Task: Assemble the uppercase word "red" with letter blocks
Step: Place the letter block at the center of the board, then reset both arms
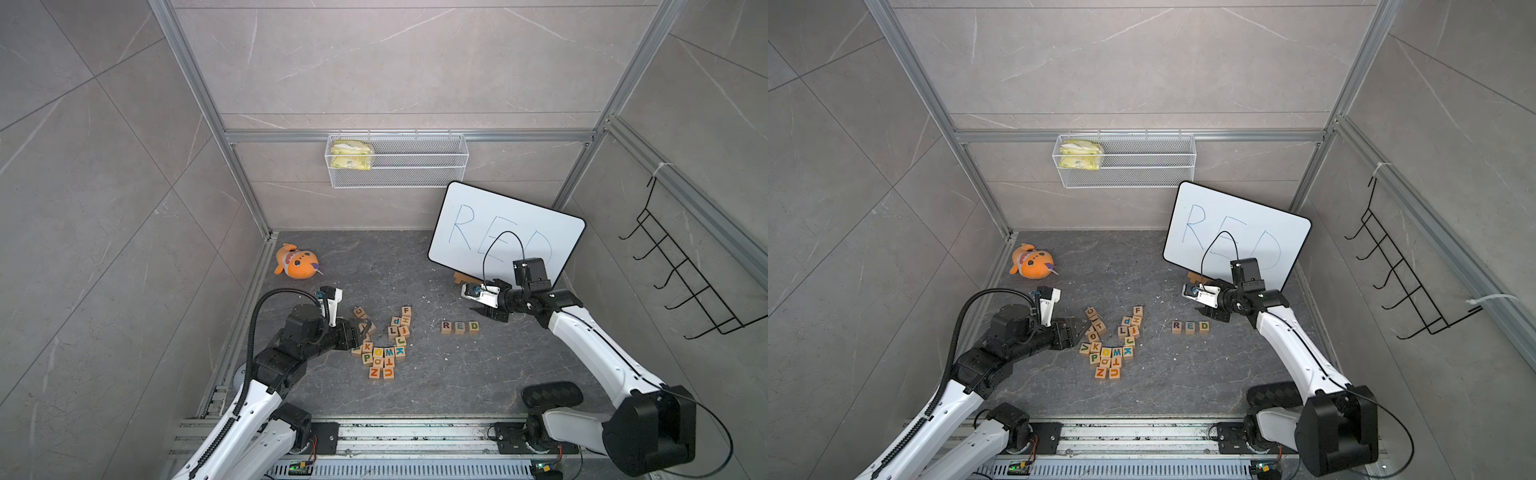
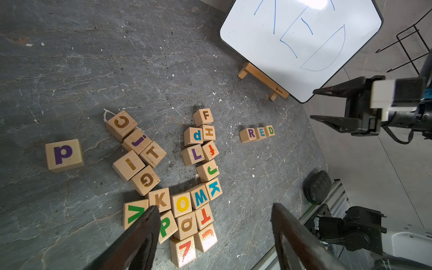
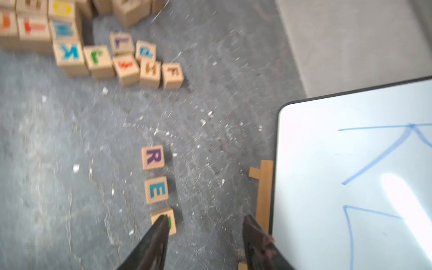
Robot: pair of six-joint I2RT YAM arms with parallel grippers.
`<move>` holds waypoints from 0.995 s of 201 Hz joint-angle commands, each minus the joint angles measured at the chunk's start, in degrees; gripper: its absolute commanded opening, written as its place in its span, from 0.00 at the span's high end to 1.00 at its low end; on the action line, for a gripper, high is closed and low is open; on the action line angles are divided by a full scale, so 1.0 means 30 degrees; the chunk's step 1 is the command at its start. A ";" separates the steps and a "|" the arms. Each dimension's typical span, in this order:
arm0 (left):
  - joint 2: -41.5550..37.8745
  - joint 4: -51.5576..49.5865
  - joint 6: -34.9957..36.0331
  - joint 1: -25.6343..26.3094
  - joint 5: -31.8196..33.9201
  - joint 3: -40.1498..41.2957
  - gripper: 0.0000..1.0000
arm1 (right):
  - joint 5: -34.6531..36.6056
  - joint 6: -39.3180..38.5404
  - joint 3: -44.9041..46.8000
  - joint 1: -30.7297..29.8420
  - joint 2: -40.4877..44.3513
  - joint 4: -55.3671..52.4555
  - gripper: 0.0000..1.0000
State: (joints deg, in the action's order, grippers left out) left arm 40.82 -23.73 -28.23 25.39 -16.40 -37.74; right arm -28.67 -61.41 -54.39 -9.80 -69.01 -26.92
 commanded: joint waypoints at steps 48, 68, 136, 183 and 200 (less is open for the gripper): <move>0.0200 0.1019 0.0494 -0.0085 -0.0482 0.0265 0.23 | 0.0985 1.5860 0.2608 -0.0119 0.4209 0.7998 0.00; 0.0261 0.1577 0.0486 -0.0107 -0.0886 0.0475 0.23 | 0.2839 1.8589 0.4050 -0.0142 0.5942 0.8380 0.00; 0.1549 0.2693 0.0469 0.0797 -0.0845 0.0118 0.24 | 0.8542 2.5121 0.7056 -0.0130 1.1514 0.5767 0.00; 0.1921 0.2148 0.1914 0.2823 0.2464 -0.0307 0.23 | 1.2843 2.5772 0.8166 -0.0105 1.4944 0.3662 0.00; 0.1671 0.1954 0.2131 0.3334 0.4678 -0.0465 0.10 | 1.3704 2.5681 0.8578 -0.0111 1.6382 0.3237 0.00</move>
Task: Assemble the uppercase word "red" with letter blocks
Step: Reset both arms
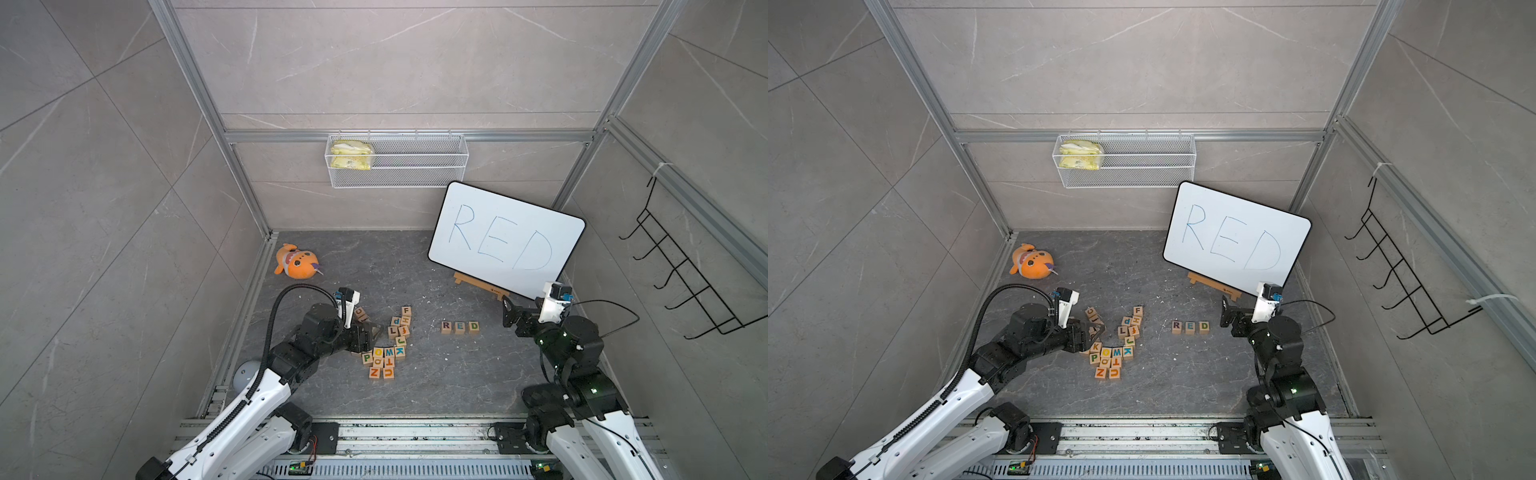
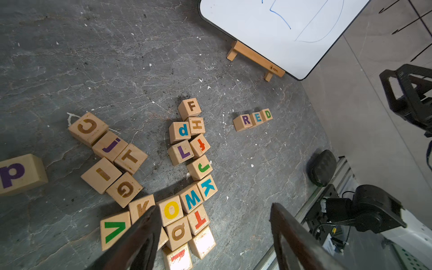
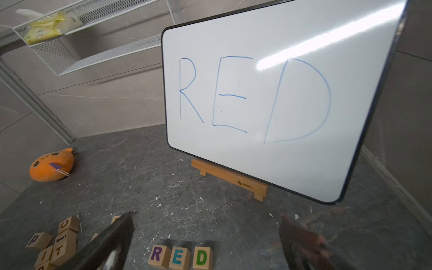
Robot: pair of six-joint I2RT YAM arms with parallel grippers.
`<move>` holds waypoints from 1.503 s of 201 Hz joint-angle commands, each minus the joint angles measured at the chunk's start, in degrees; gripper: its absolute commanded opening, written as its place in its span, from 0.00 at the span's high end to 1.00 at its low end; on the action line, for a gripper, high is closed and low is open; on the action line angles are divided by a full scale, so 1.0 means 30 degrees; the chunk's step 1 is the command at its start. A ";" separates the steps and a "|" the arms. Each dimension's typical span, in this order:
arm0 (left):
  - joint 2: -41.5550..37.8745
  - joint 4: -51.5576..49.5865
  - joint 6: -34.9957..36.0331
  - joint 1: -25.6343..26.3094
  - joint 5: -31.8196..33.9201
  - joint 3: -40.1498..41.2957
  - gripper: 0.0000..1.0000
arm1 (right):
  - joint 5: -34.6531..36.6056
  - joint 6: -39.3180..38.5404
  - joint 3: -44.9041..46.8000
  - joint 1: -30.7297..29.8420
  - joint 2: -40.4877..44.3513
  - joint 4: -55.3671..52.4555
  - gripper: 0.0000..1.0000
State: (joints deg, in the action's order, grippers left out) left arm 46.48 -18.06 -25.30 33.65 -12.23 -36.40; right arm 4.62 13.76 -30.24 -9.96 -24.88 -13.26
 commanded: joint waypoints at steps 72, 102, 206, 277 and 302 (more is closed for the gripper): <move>-0.0646 0.4380 0.1746 0.1169 1.9215 0.0328 0.00 | 0.3788 -0.1514 0.4181 -0.0077 0.1262 0.3584 0.00; -0.0449 1.0559 0.6513 0.1097 2.2879 0.3537 0.00 | 0.4648 -0.2798 0.5070 -0.0066 -0.1057 0.6506 0.00; 0.4240 1.5846 0.6905 -0.5433 1.9871 0.6795 0.00 | 0.3714 -0.3847 0.6098 -0.0105 -1.2833 1.7781 0.00; 0.8495 1.9636 0.9226 -0.6998 1.6282 0.6547 0.00 | 0.2838 -0.4823 0.5848 -0.0124 -1.5658 2.1304 0.00; 0.9036 2.2206 0.9176 -0.7929 1.3794 0.7180 0.00 | 0.2887 -0.5117 0.5704 -0.0113 -1.6494 2.2083 0.00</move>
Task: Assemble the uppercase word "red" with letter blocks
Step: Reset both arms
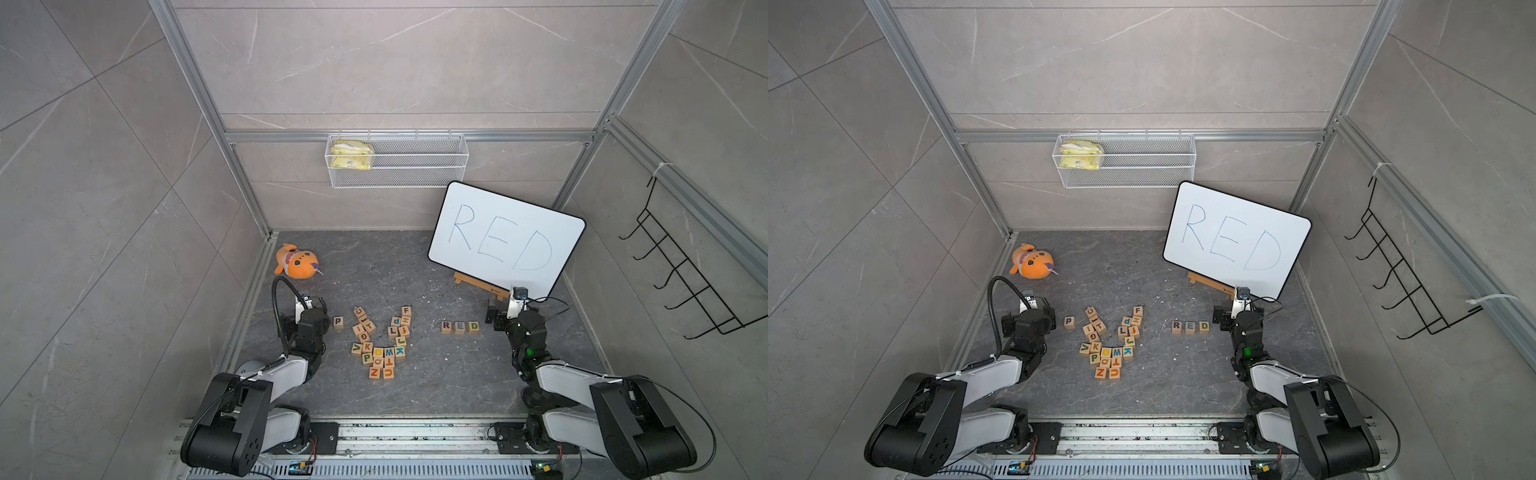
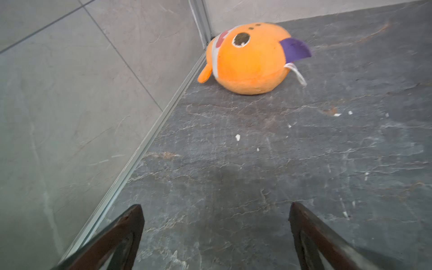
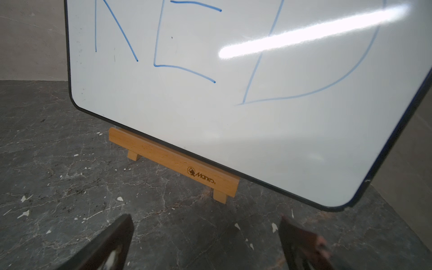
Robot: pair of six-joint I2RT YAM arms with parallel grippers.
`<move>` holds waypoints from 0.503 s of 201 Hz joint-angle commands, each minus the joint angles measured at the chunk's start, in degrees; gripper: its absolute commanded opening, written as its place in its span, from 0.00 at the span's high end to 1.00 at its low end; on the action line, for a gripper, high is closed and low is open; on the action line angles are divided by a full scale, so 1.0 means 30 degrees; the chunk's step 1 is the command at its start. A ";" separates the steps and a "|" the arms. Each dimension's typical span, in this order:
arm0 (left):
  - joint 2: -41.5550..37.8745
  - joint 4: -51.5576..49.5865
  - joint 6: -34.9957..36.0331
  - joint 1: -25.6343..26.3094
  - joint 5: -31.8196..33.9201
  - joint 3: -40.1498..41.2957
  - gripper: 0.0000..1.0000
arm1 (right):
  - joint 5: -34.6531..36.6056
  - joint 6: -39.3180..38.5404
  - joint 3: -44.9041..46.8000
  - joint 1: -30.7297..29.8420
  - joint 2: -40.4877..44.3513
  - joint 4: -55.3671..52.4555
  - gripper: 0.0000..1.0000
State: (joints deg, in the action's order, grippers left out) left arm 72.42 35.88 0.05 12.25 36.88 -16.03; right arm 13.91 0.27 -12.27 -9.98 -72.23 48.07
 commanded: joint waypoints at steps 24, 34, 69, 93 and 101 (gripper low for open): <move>0.1252 0.4647 0.1182 -0.1259 -0.4366 0.0097 0.00 | -0.0398 -0.0811 -0.0553 -0.0102 -0.1636 0.2022 0.00; 0.2193 0.6280 0.1432 -0.1342 -0.4605 0.0408 0.00 | -0.0238 -0.0791 -0.0709 -0.0102 -0.2267 0.2496 0.00; 0.3096 0.6761 0.1025 -0.2089 -0.5539 0.0327 0.01 | -0.0216 -0.0775 -0.0609 -0.0102 -0.3780 0.3953 0.00; 0.3469 0.6852 0.0567 -0.2576 -0.5821 0.0212 0.00 | 0.0406 -0.0620 -0.0497 -0.0101 -0.5114 0.5553 0.00; 0.3504 0.6780 0.0266 -0.2867 -0.6276 0.0227 0.00 | 0.0659 -0.0497 -0.0721 -0.0131 -0.4972 0.4926 0.00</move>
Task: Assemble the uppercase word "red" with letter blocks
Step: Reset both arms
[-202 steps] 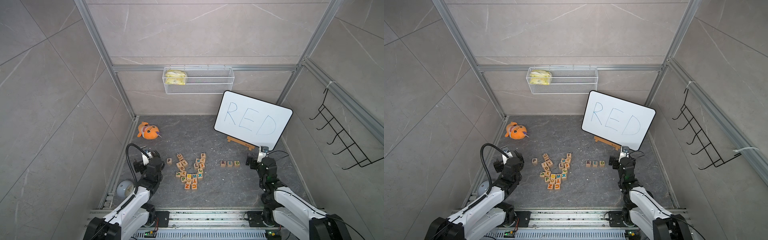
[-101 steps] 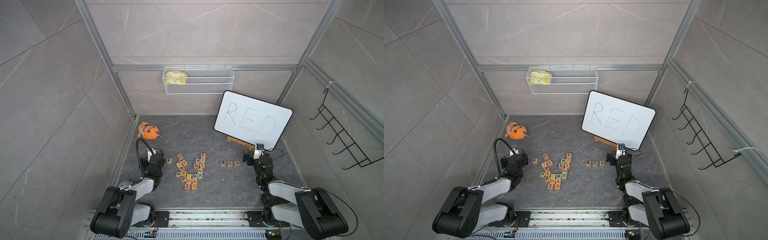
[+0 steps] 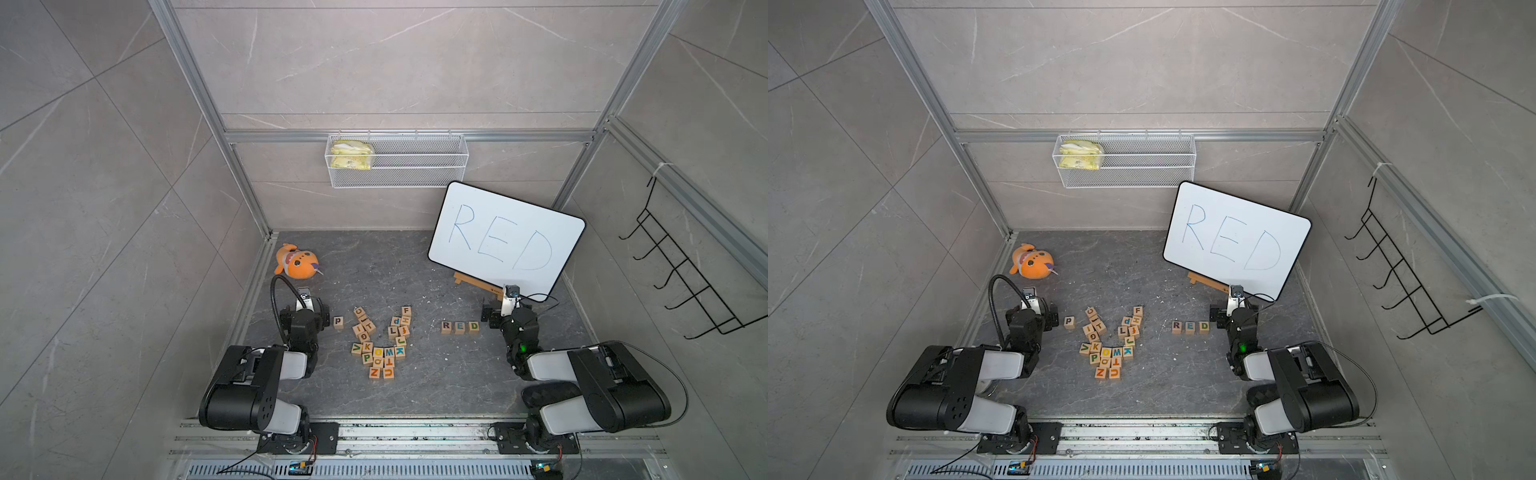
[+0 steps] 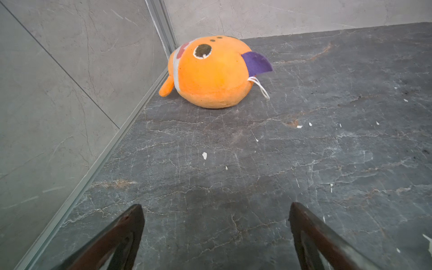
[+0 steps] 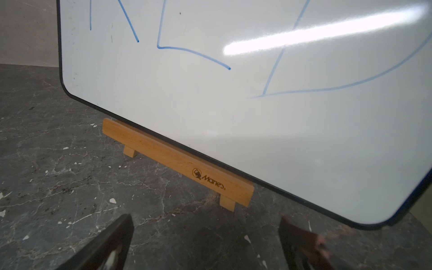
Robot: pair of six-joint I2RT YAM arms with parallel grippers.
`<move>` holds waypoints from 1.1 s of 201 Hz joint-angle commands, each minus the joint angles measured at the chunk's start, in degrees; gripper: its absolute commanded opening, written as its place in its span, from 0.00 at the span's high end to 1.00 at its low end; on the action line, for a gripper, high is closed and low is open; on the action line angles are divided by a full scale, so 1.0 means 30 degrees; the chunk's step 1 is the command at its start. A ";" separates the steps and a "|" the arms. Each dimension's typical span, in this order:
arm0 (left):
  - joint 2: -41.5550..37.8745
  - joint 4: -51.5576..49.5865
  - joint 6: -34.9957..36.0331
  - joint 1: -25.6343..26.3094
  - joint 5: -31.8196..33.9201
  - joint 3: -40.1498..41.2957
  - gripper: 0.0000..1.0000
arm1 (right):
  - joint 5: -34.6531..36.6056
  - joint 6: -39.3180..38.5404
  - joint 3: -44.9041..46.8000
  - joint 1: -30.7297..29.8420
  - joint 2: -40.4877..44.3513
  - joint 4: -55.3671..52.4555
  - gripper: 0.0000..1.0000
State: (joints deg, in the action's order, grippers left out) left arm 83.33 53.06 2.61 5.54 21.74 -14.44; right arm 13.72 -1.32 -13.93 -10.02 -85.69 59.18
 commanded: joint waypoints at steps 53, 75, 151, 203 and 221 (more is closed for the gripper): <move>0.0886 -0.0623 -0.1330 -0.1446 -0.1554 -0.1604 0.00 | 0.1172 0.0522 -0.1698 0.0069 -0.0692 -0.1411 0.00; 0.0962 -0.0623 -0.1370 -0.1554 -0.1619 -0.1671 0.00 | 0.1083 0.0533 -0.1769 0.0169 -0.0704 -0.1553 0.00; 0.0993 -0.0357 -0.1315 -0.1553 -0.1617 -0.1590 0.00 | 0.1053 0.0551 -0.1712 0.0176 -0.0671 -0.1482 0.00; 0.0993 -0.0387 -0.1317 -0.1554 -0.1597 -0.1594 0.00 | 0.0572 0.0669 -0.1927 0.0372 -0.0708 -0.1845 0.00; 0.0993 -0.0373 -0.1310 -0.1546 -0.1597 -0.1579 0.00 | 0.0497 0.0675 -0.1891 0.0423 -0.0686 -0.1828 0.00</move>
State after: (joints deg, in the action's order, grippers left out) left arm 86.89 50.54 -0.25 1.23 17.41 -18.26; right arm 16.05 -0.64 -18.61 -9.23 -87.18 54.94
